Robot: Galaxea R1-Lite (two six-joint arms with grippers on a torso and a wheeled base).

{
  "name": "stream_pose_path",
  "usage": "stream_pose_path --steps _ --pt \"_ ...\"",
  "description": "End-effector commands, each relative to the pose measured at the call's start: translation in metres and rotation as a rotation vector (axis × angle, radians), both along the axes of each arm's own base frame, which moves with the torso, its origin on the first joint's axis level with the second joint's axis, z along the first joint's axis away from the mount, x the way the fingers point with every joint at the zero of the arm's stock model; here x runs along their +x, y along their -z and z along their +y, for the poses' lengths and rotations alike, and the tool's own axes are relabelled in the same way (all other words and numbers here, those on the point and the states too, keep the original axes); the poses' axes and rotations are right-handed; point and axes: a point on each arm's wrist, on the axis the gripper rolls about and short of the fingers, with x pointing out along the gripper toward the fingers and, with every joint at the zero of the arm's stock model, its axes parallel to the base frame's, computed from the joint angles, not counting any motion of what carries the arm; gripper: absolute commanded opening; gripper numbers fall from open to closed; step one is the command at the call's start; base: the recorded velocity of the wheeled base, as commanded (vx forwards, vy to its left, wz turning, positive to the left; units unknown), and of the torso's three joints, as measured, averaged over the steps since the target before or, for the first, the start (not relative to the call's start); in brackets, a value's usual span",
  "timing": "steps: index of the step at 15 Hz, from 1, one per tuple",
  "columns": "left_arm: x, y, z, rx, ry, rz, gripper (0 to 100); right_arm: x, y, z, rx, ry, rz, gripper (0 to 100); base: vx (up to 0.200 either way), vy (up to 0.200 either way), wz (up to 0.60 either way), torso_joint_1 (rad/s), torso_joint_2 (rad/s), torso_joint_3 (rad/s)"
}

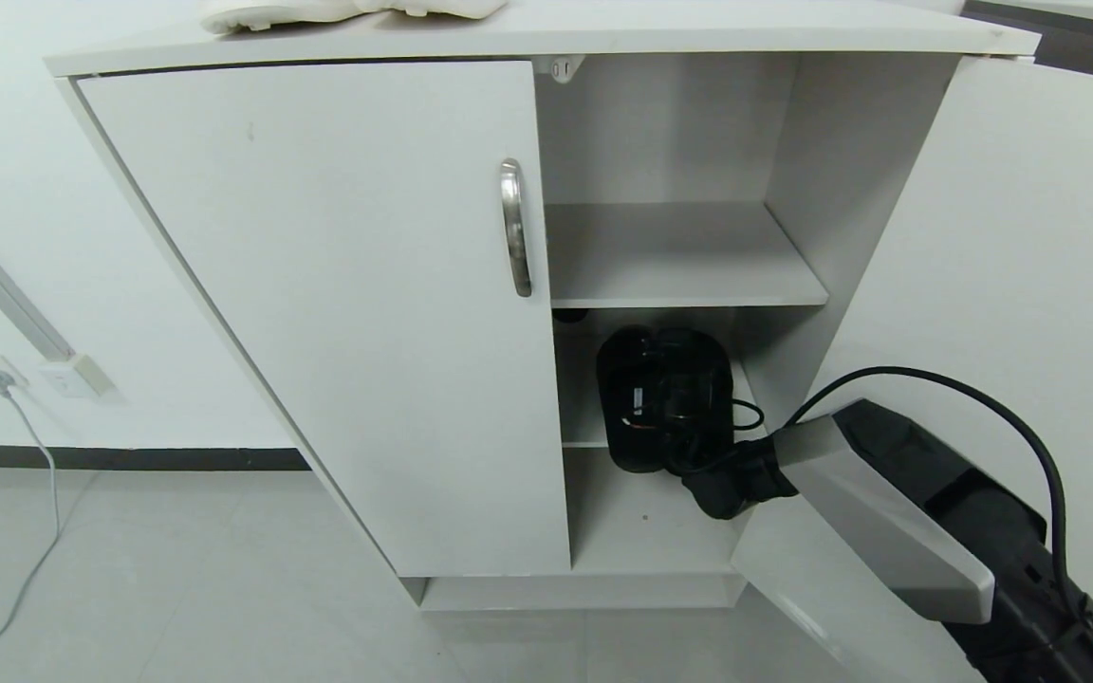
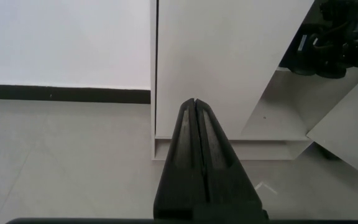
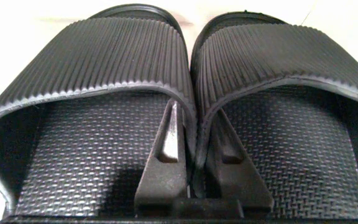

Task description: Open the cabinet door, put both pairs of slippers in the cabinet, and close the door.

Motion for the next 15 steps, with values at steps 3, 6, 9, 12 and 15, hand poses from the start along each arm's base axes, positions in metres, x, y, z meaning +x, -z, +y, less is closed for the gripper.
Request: stream_pose_path --steps 3,6,9,12,15 --pt "0.0 0.0 0.0 0.0 -0.002 0.0 0 0.0104 -0.0027 -0.0032 0.002 0.009 -0.027 0 0.0 0.0 0.0 0.0 0.0 0.0" --pt "0.0001 0.0 0.0 0.0 0.0 0.001 0 0.0104 -0.0024 -0.0032 0.002 0.009 -0.027 0 0.0 0.0 0.0 0.0 0.0 0.0" --pt "0.0001 0.0 0.0001 -0.002 -0.006 0.001 0 0.0091 -0.0003 -0.003 0.001 0.007 -0.022 0 0.067 0.0 0.0 0.002 0.0 -0.001" --pt "0.0001 0.0 0.0001 -0.002 -0.005 0.001 0 0.0037 -0.001 -0.0014 -0.008 0.0 -0.007 0 0.0 0.0 0.0 0.0 0.0 0.0" --pt "0.0001 0.0 0.0001 -0.002 -0.005 0.001 0 0.002 -0.0014 0.0006 -0.009 -0.011 -0.006 0 0.0 0.0 0.0 0.0 0.0 0.0"
